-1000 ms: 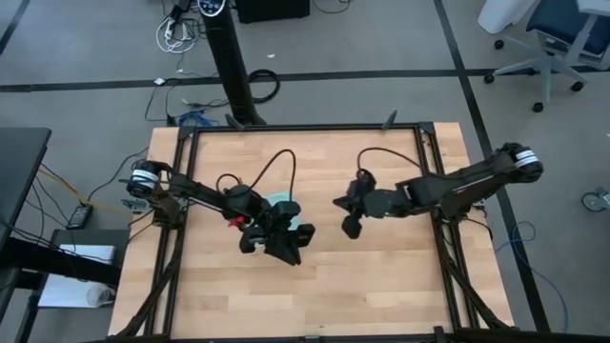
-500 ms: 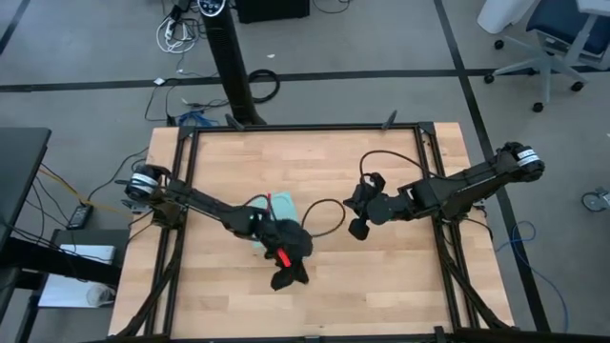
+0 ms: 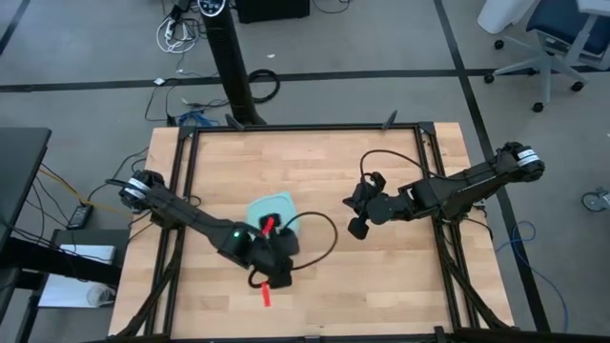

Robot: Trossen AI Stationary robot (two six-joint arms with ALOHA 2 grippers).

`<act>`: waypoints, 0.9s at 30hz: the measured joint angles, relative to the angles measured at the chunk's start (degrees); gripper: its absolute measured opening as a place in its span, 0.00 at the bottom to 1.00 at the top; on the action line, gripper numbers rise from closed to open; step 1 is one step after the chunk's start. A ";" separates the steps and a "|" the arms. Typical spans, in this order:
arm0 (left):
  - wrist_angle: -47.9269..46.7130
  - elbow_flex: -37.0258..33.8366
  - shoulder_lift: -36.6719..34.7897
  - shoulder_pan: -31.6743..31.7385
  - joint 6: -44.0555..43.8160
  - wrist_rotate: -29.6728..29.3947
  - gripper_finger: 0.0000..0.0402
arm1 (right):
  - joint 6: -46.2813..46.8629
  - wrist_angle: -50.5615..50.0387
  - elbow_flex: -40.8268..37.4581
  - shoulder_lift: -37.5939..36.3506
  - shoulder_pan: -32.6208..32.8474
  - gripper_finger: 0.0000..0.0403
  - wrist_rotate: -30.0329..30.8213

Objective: Roll bandage
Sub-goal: Close the transparent tupperware

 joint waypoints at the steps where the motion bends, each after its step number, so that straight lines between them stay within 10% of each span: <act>1: -3.17 0.04 0.00 -0.33 -3.09 -1.21 0.01 | 0.26 0.04 0.00 0.00 0.02 0.00 0.00; 13: -30.10 -6.81 -3.29 -5.14 -38.48 -6.71 0.01 | -2.60 4.50 0.00 3.59 0.37 0.00 -0.17; 27: -9.83 -36.45 -23.09 1.28 -45.18 2.31 0.01 | -3.04 8.91 0.00 3.63 1.49 0.00 -0.37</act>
